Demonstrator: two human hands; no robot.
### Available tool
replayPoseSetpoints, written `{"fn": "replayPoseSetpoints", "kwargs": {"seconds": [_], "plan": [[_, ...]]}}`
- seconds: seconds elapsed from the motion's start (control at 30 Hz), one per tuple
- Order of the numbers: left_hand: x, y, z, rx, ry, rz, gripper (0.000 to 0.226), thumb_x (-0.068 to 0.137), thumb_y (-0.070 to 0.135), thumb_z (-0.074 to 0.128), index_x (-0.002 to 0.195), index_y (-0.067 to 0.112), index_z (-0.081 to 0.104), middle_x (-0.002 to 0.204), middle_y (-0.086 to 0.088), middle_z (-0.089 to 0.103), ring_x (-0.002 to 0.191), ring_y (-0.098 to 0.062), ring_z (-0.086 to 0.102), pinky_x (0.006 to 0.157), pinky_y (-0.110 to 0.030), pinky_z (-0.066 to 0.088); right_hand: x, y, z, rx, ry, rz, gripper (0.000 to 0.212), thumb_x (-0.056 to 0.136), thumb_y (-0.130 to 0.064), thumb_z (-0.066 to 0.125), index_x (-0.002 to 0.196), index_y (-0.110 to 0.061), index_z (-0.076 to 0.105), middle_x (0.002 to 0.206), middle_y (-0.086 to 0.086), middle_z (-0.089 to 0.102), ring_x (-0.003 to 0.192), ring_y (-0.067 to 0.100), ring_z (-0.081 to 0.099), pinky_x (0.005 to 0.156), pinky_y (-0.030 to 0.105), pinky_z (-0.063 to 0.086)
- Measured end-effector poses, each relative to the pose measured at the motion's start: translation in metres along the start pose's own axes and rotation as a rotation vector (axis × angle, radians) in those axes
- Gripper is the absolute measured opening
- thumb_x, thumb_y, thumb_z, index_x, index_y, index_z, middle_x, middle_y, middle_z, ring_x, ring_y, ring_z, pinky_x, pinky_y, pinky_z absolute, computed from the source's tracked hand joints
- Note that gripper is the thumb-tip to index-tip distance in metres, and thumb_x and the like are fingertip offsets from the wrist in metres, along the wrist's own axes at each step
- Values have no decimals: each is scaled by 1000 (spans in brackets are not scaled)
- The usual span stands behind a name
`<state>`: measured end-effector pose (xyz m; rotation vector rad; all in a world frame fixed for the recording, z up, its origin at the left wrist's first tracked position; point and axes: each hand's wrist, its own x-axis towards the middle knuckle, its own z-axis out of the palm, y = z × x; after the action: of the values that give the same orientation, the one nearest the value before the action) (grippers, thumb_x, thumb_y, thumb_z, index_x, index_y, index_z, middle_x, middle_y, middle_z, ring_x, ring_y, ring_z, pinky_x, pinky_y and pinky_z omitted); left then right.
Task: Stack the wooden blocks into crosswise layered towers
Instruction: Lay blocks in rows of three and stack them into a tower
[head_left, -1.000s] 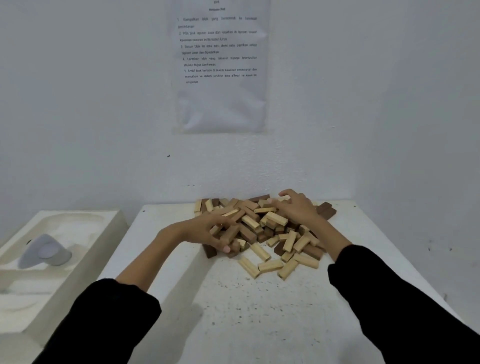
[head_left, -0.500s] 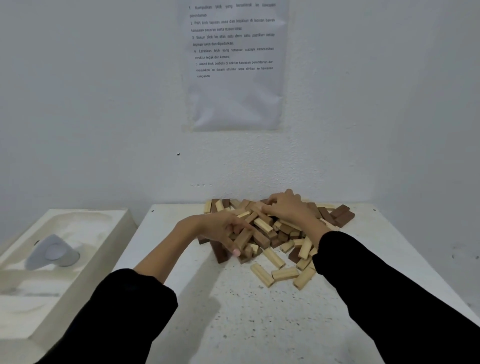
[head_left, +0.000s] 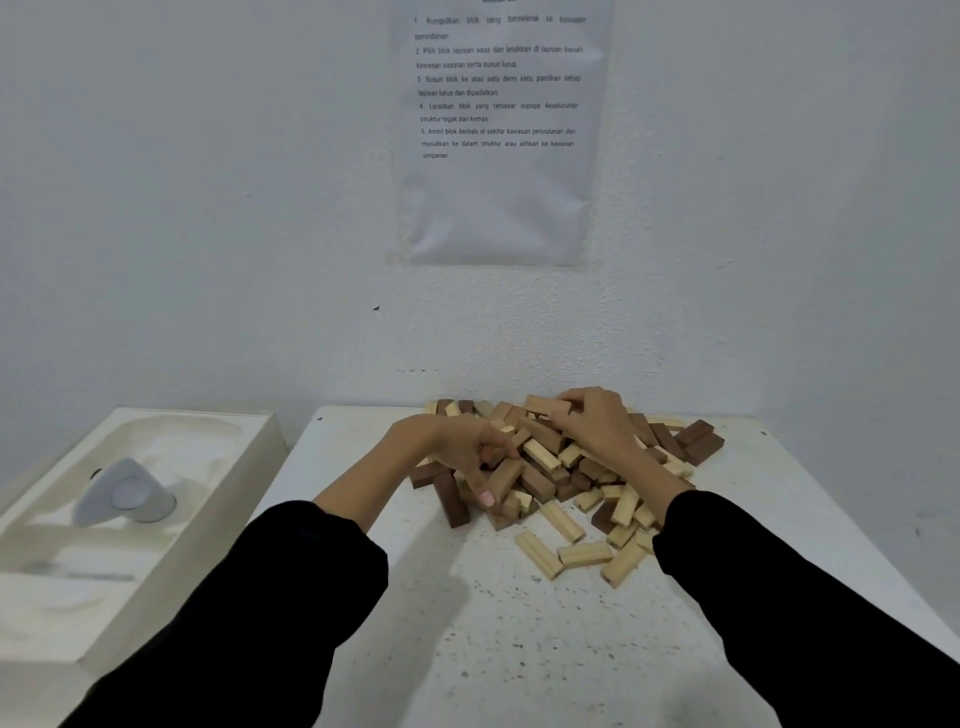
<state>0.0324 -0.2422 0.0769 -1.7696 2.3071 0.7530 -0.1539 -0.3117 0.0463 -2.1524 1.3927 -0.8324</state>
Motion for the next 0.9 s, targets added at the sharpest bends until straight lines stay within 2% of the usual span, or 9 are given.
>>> {"fn": "replayPoseSetpoints", "kwargs": {"seconds": [0.13, 0.23, 0.33, 0.43, 0.5, 0.6, 0.7, 0.8, 0.9], "plan": [[-3, -2, 4, 7, 147, 2, 71, 67, 46, 80, 128, 27, 51, 114, 3, 40, 112, -19, 41, 92, -29, 37, -10, -4, -6, -42, 81, -128, 22, 79, -19, 66, 98, -11, 74, 85, 7, 72, 78, 20, 63, 67, 33, 49], [-17, -5, 9, -75, 294, 8, 68, 64, 50, 81, 122, 27, 52, 122, 2, 41, 114, -17, 36, 99, -35, 35, -21, -12, -10, -52, 139, -164, 26, 82, -25, 65, 103, -11, 73, 84, 6, 71, 76, 18, 61, 60, 27, 43], [-44, -3, 13, -136, 393, 15, 67, 65, 46, 82, 121, 24, 52, 119, 5, 41, 113, -15, 35, 100, -34, 35, -46, -22, -14, -96, 183, -163, 32, 83, -31, 66, 110, -15, 70, 93, 4, 71, 86, 19, 62, 60, 24, 40], [-77, -3, 25, -170, 462, 13, 67, 63, 48, 82, 118, 23, 52, 118, 4, 42, 114, -15, 35, 99, -32, 34, -91, -24, -12, -14, 220, -178, 33, 79, -32, 70, 109, -17, 71, 98, 3, 72, 102, 23, 61, 71, 34, 52], [-99, -4, 42, -192, 488, -9, 65, 61, 50, 82, 114, 27, 50, 119, 5, 43, 114, -14, 35, 98, -31, 33, -129, -22, -7, 6, 192, -157, 33, 78, -29, 72, 109, -19, 70, 95, 3, 71, 108, 23, 56, 73, 35, 51], [-124, -2, 76, -202, 468, -61, 72, 53, 62, 79, 109, 29, 49, 116, 5, 45, 110, -13, 36, 97, -31, 35, -186, -15, 4, -61, 88, -147, 33, 77, -27, 73, 109, -22, 70, 94, -1, 69, 102, 17, 53, 66, 26, 39], [-140, 3, 111, -196, 450, -116, 80, 46, 72, 69, 111, 28, 52, 117, 9, 44, 111, -13, 36, 98, -34, 35, -228, -10, 11, -101, 37, -160, 32, 76, -29, 73, 107, -22, 71, 92, -2, 69, 99, 17, 54, 66, 24, 36], [-147, 13, 144, -234, 453, -119, 85, 41, 78, 62, 110, 29, 53, 116, 11, 45, 110, -11, 35, 97, -31, 34, -247, -7, 17, -163, 11, -231, 32, 74, -35, 75, 104, -23, 72, 86, -4, 69, 94, 19, 55, 64, 25, 33], [-144, 25, 163, -246, 472, -119, 90, 42, 83, 55, 114, 29, 51, 115, 15, 42, 110, -8, 36, 90, -28, 32, -247, -5, 15, -185, -58, -252, 50, 69, -50, 76, 112, -26, 67, 97, -8, 64, 99, 14, 50, 66, 25, 33]]}}
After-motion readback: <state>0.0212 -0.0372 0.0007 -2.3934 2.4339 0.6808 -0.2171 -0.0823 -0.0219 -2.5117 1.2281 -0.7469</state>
